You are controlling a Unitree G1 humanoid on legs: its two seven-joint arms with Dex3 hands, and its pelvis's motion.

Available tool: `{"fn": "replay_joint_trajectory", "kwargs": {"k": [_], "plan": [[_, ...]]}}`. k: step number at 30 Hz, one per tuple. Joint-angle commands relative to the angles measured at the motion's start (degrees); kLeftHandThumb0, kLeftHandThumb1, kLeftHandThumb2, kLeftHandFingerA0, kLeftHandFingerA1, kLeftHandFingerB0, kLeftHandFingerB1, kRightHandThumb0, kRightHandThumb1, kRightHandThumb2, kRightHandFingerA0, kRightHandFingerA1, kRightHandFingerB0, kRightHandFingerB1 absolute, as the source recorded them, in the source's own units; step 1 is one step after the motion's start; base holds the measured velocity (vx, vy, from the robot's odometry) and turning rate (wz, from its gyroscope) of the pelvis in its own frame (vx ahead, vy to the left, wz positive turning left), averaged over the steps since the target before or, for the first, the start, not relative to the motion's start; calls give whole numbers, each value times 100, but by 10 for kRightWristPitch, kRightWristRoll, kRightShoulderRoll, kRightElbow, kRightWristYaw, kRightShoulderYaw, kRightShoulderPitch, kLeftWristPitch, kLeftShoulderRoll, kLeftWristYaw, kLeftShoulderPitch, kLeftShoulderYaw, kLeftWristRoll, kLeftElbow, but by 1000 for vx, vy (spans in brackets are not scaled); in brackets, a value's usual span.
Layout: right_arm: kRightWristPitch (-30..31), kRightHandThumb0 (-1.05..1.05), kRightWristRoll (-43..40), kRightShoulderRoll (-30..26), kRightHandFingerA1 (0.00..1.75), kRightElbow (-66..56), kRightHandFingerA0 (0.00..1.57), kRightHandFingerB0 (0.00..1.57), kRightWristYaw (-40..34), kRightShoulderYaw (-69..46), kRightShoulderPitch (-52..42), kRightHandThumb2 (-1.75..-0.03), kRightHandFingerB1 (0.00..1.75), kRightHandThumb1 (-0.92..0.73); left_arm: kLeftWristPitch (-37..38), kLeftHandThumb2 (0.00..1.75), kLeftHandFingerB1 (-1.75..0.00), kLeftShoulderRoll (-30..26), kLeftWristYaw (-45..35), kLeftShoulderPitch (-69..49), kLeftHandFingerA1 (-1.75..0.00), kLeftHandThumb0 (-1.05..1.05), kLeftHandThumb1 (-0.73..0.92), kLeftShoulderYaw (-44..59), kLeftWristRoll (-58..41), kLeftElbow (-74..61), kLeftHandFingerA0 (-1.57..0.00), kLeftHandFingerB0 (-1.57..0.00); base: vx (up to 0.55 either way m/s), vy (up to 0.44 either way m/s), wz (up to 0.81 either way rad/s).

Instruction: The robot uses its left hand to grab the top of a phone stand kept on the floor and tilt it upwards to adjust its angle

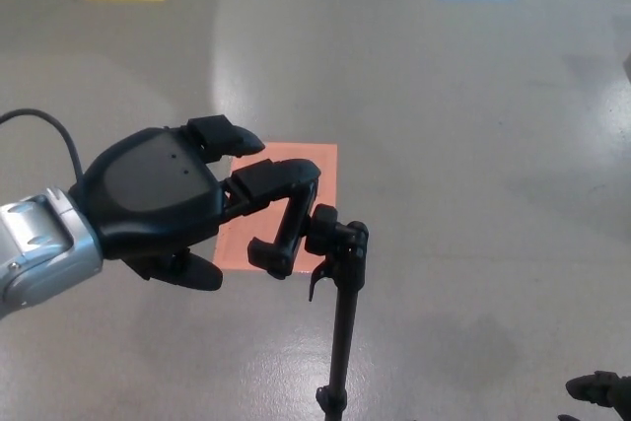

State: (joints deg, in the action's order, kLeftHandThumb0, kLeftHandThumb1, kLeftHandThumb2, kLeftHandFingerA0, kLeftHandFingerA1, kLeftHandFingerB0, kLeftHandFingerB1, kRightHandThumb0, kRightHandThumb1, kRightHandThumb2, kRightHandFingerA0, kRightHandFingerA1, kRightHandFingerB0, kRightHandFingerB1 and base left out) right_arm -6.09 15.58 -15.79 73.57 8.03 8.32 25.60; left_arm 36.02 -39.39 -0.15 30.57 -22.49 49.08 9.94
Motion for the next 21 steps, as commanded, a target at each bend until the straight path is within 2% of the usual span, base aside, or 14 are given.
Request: {"fn": "replay_joint_trajectory", "kwargs": {"k": [1, 12, 13, 16, 17, 18, 21], "plan": [[8, -56, 4, -9, 34, 0, 19, 18, 5, 2, 3, -64, 29, -79, 0, 88, -19, -2, 5, -8, -43, -75, 53, -2, 18, 11, -18, -1, 0, 0, 0], [9, -56, -1, -9, 34, 0, 18, 17, 17, 0, 7, -64, 28, -79, -1, 85, -19, -3, 2, -9, -43, -74, 52, -3, 19, 24, -18, -2, 0, 0, 0], [9, -58, 2, -9, 35, 0, 18, 17, 16, 2, 8, -64, 28, -79, -2, 60, -21, -3, 6, -11, -31, -71, 62, -4, 23, 27, -26, -3, 0, 0, 0], [10, -58, 4, -9, 35, 0, 19, 17, 15, 5, 8, -64, 28, -78, 0, 59, -21, -2, 18, -14, -32, -70, 62, -6, 28, 37, -27, -3, 0, 0, 0], [11, -58, 4, -9, 35, 0, 19, 17, 15, 4, 8, -64, 28, -78, 1, 59, -21, -1, 19, -14, -32, -70, 62, -6, 29, 39, -27, -3, 0, 0, 0], [12, -58, 3, -9, 34, 0, 19, 18, 15, 4, 8, -64, 28, -78, -1, 86, -15, -1, 23, -15, -43, -77, 54, -8, 33, 43, -20, -1, 0, 0, 0], [12, -56, 1, -9, 34, 0, 19, 17, 18, 3, 8, -64, 28, -79, -7, 87, -18, 0, 16, -17, -44, -73, 53, -11, 33, 54, -18, 0, 0, 0, 0]]}}
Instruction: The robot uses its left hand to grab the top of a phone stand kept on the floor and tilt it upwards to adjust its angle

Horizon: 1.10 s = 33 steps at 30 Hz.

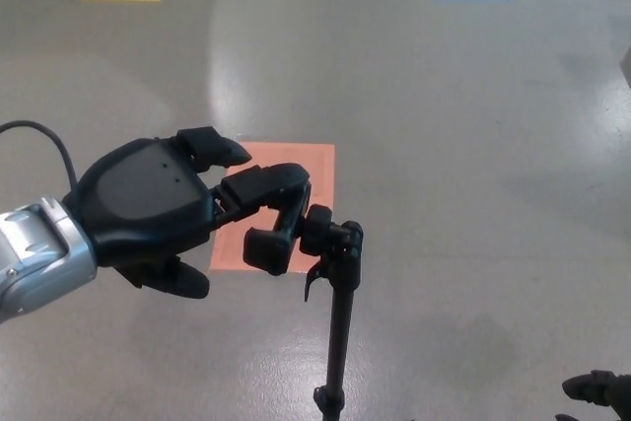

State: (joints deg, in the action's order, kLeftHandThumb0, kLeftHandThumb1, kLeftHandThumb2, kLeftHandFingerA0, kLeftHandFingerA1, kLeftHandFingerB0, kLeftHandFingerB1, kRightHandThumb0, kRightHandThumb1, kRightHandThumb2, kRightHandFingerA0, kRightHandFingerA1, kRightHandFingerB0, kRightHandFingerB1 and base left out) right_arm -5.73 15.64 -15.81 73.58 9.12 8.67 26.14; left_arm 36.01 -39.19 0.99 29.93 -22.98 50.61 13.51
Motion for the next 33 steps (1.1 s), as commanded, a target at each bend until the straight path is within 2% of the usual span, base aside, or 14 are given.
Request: {"fn": "replay_joint_trajectory", "kwargs": {"k": [1, 8, 9, 12, 13, 14, 17, 18, 20, 21, 25, 26, 28, 33], "plan": [[9, -57, 0, -9, 35, 0, 18, 17, 8, -1, 5, -64, 29, -78, -12, 88, -16, -3, 0, -9, -43, -74, 55, -8, 22, 21, -16, 0, 0, 0, 0], [8, -57, 2, -9, 35, -2, 17, 17, 10, 1, 8, -64, 29, -79, -23, 91, -12, -4, -15, -11, -43, -79, 59, -10, 23, 36, -16, 0, 0, 0, 0], [9, -33, 0, -9, 50, -1, 2, 1, 12, -1, 9, -110, 48, -58, -24, 89, -17, -3, -16, -11, -43, -74, 56, -10, 22, 37, -15, 0, 0, 0, 0], [8, -33, -1, -10, 50, 0, 2, 0, 13, -2, 11, -110, 47, -59, -25, 90, -12, -3, -16, -10, -42, -78, 58, -10, 20, 44, -16, 0, 0, 0, 0], [8, -33, 0, -10, 50, -1, 2, 0, 14, -2, 11, -110, 47, -59, -26, 90, -12, -3, -18, -10, -42, -78, 58, -10, 19, 44, -16, 0, 0, 0, 0], [8, -57, 3, -11, 35, -1, 18, 17, 13, 2, 12, -64, 29, -79, -26, 90, -13, -3, -17, -10, -43, -78, 57, -11, 20, 45, -15, 0, 0, 0, 0], [7, -57, 2, -11, 35, -2, 17, 17, 13, 1, 12, -64, 29, -79, -25, 62, -15, -3, -17, -9, -30, -72, 69, -11, 19, 46, -22, 0, 0, 0, 0], [8, -57, 3, -11, 34, -2, 17, 17, 12, 2, 13, -64, 29, -79, -25, 90, -8, -2, -18, -9, -40, -82, 60, -11, 19, 46, -16, 0, 0, 0, 0], [10, -57, 3, -11, 35, -1, 17, 16, 12, 2, 14, -64, 29, -79, -25, 90, -9, -2, -16, -9, -41, -82, 59, -12, 19, 46, -16, 0, 0, 0, 0], [11, -33, 1, -11, 49, 0, 2, 0, 14, 1, 16, -111, 47, -60, -25, 90, -8, -1, -14, -8, -41, -82, 59, -12, 19, 47, -16, 0, 0, 0, 0], [11, -33, 0, -11, 49, 1, 2, 0, 16, 0, 16, -111, 47, -60, -25, 90, -8, -1, -16, -9, -41, -82, 59, -11, 17, 46, -16, 0, 0, 0, 0], [12, -56, 4, -11, 34, 1, 18, 17, 12, 3, 19, -64, 29, -79, -24, 89, -15, 0, -15, -7, -44, -76, 55, -11, 16, 47, -18, 0, 0, 0, 0], [11, -56, 5, -12, 35, 0, 18, 17, 11, 3, 19, -64, 29, -79, -24, 61, -17, 1, -14, -7, -30, -72, 67, -11, 15, 47, -23, 0, 0, 0, 0], [12, -56, 2, -13, 35, 0, 18, 17, 13, 1, 20, -64, 29, -78, -25, 61, -17, 2, -13, -8, -30, -72, 66, -12, 18, 45, -24, 0, 0, 0, 0]]}}
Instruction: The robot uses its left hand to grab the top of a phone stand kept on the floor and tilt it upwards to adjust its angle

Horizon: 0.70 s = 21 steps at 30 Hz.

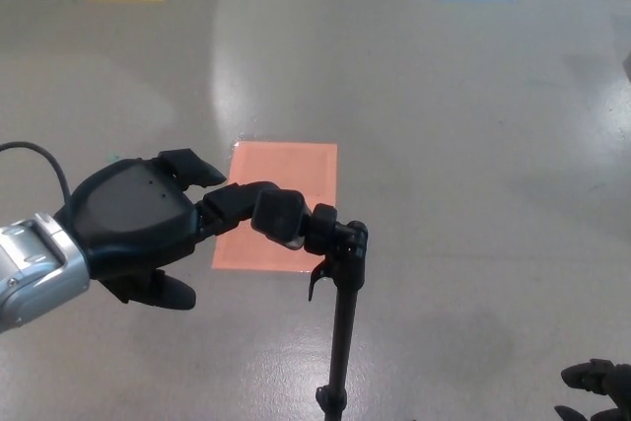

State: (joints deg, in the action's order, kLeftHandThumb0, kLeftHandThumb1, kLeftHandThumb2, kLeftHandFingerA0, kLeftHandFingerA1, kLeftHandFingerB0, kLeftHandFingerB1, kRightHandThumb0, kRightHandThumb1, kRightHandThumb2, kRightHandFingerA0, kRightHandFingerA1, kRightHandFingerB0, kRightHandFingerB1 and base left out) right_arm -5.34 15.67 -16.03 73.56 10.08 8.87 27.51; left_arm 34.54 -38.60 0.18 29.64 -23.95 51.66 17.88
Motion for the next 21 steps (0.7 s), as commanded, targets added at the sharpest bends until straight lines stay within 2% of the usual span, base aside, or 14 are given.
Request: {"fn": "replay_joint_trajectory", "kwargs": {"k": [1, 9, 10, 11, 14, 16, 17, 18, 19, 20, 21], "plan": [[9, -56, 2, -10, 34, 0, 18, 17, 4, 0, 8, -64, 29, -78, -9, 87, -17, -4, -3, -5, -43, -73, 53, -2, 9, 2, -17, 0, 0, 0, 0], [11, -57, 3, -11, 34, -1, 18, 17, 5, 1, 11, -64, 28, -79, -3, 87, -19, 0, 12, -6, -43, -74, 54, -6, 12, 6, -18, -1, 0, 0, 0], [11, -57, 3, -11, 35, -1, 19, 17, 5, 1, 11, -64, 28, -79, -3, 63, -18, 1, 6, -7, -31, -73, 66, -7, 8, 4, -22, 0, 0, 0, 0], [10, -57, 4, -11, 35, 0, 20, 17, 5, 2, 12, -64, 28, -79, 0, 92, -19, 3, 6, -6, -44, -77, 57, -10, 9, 2, -17, 0, 0, 0, 0], [10, -56, 5, -12, 35, 0, 20, 17, 6, 3, 14, -64, 29, -79, 9, 90, -20, 4, 20, -5, -44, -77, 57, -14, 16, 4, -18, -1, 0, 0, 0], [11, -56, 1, -11, 35, 0, 19, 16, 7, 0, 15, -64, 29, -79, 11, 90, -13, 7, 10, -4, -42, -80, 57, -18, 11, 2, -15, 0, 0, 0, 0], [12, -56, 1, -11, 35, 0, 18, 17, 7, 0, 15, -64, 29, -79, 14, 87, -20, 8, 8, -6, -42, -75, 54, -22, 10, 0, -17, -3, 0, 0, 0], [12, -56, 1, -11, 35, 1, 18, 17, 7, 0, 16, -64, 29, -79, 17, 87, -20, 9, 8, -8, -42, -75, 54, -26, 10, -2, -17, -3, 0, 0, 0], [12, -55, 1, -11, 35, 1, 18, 16, 8, 0, 16, -64, 29, -79, 21, 61, -21, 9, 11, -8, -31, -72, 66, -28, 10, -1, -25, -3, 0, 0, 0], [12, -55, 1, -12, 35, 1, 18, 16, 9, -1, 16, -64, 29, -79, 25, 61, -21, 9, 15, -8, -31, -72, 66, -31, 9, 1, -25, -3, 0, 0, 0], [12, -55, 1, -12, 35, 1, 19, 17, 9, 0, 17, -64, 29, -79, 26, 89, -16, 9, 12, -8, -43, -80, 57, -34, 11, -1, -19, -2, 0, 0, 0]]}}
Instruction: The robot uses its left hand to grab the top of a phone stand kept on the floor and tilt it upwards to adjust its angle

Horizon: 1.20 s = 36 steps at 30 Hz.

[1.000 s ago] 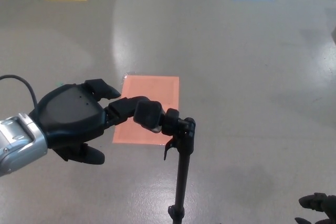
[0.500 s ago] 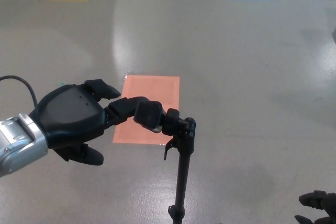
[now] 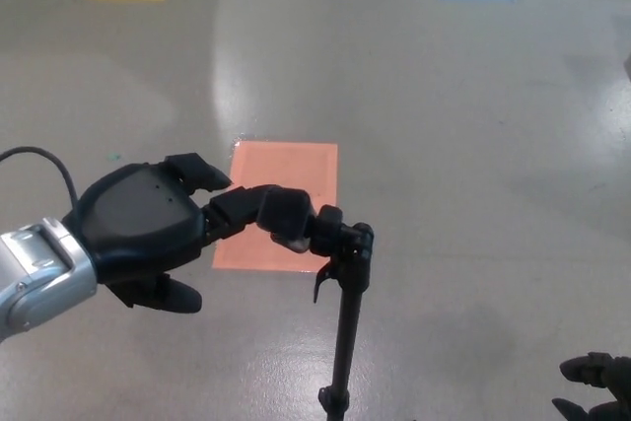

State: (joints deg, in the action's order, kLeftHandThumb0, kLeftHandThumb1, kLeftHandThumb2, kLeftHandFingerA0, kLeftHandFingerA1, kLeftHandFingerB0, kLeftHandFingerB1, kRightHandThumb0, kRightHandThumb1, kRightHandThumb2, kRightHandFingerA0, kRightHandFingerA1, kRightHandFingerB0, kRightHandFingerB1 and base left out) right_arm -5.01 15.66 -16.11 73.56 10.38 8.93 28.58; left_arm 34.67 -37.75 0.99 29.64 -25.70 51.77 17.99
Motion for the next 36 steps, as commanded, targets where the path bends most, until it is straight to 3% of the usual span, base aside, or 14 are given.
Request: {"fn": "replay_joint_trajectory", "kwargs": {"k": [1, 2, 9, 11, 12, 15, 17, 20, 21, 22, 30, 33, 35, 36], "plan": [[8, -55, 2, -11, 35, 1, 19, 17, 6, -1, 7, -64, 29, -79, 24, 89, -16, 0, -1, -9, -43, -80, 57, -21, 12, -4, -19, -2, 0, 0, 0], [9, -55, 0, -10, 35, 1, 18, 16, 7, -2, 8, -64, 29, -79, 21, 62, -20, 0, -4, -10, -31, -72, 67, -23, 13, -7, -26, -1, 0, 0, 0], [13, -57, 0, -11, 34, 2, 18, 17, 10, -4, 16, -64, 29, -79, 5, 89, -12, 2, -22, -10, -42, -79, 57, -37, 15, -12, -15, 0, 0, 0, 0], [12, -56, 0, -12, 34, 2, 18, 16, 10, -4, 19, -64, 28, -78, 9, 61, -19, 2, -17, -4, -30, -71, 67, -38, 14, -7, -23, 0, 0, 0, 0], [14, -33, 2, -13, 50, 2, 2, 0, 11, -3, 23, -110, 47, -59, 10, 61, -18, 3, -13, 0, -30, -72, 67, -39, 16, -5, -24, 0, 0, 0, 0], [21, -32, 5, -14, 49, 2, 2, 1, 12, 0, 39, -110, 47, -60, 15, 87, -11, 2, -4, 14, -43, -79, 55, -38, 17, 7, -18, 0, 0, 0, 0], [23, -55, 5, -13, 33, 3, 18, 17, 11, 0, 46, -64, 28, -79, 16, 87, -9, 1, -2, 23, -42, -80, 56, -38, 17, 14, -16, 0, 0, 0, 0], [22, -55, 3, -13, 33, 4, 17, 17, 11, -1, 49, -64, 28, -78, 17, 87, -15, -1, 0, 30, -44, -73, 53, -37, 16, 19, -16, 0, 0, 0, 0], [23, -32, 3, -12, 49, 4, 2, 0, 13, -1, 47, -110, 47, -60, 15, 88, -16, -5, -5, 28, -44, -74, 54, -32, 11, 13, -16, 0, 0, 0, 0], [24, -56, 4, -12, 34, 4, 18, 16, 13, 1, 47, -64, 28, -79, 15, 89, -18, -5, -4, 28, -44, -74, 54, -31, 10, 13, -16, 0, 0, 0, 0], [25, -55, 2, -7, 34, 6, 18, 17, 14, 0, 51, -64, 28, -79, -7, 62, -12, -6, -18, 53, -30, -76, 71, -9, -7, 28, -22, 0, 0, 0, 0], [25, -57, 6, -8, 34, 6, 18, 17, 13, 4, 47, -64, 28, -79, -22, 91, -9, 4, -24, 75, -41, -80, 58, 12, -29, 58, -17, 0, 0, 0, 0], [24, -56, 5, -9, 34, 5, 18, 17, 14, 3, 42, -64, 28, -79, -25, 62, -13, 10, -25, 82, -29, -74, 69, 20, -42, 74, -20, 0, 0, 0, 0], [23, -56, 5, -10, 34, 4, 17, 16, 14, 4, 40, -64, 28, -79, -25, 92, -14, 13, -6, 95, -43, -79, 58, 23, -35, 101, -15, 0, 0, 0, 0]]}}
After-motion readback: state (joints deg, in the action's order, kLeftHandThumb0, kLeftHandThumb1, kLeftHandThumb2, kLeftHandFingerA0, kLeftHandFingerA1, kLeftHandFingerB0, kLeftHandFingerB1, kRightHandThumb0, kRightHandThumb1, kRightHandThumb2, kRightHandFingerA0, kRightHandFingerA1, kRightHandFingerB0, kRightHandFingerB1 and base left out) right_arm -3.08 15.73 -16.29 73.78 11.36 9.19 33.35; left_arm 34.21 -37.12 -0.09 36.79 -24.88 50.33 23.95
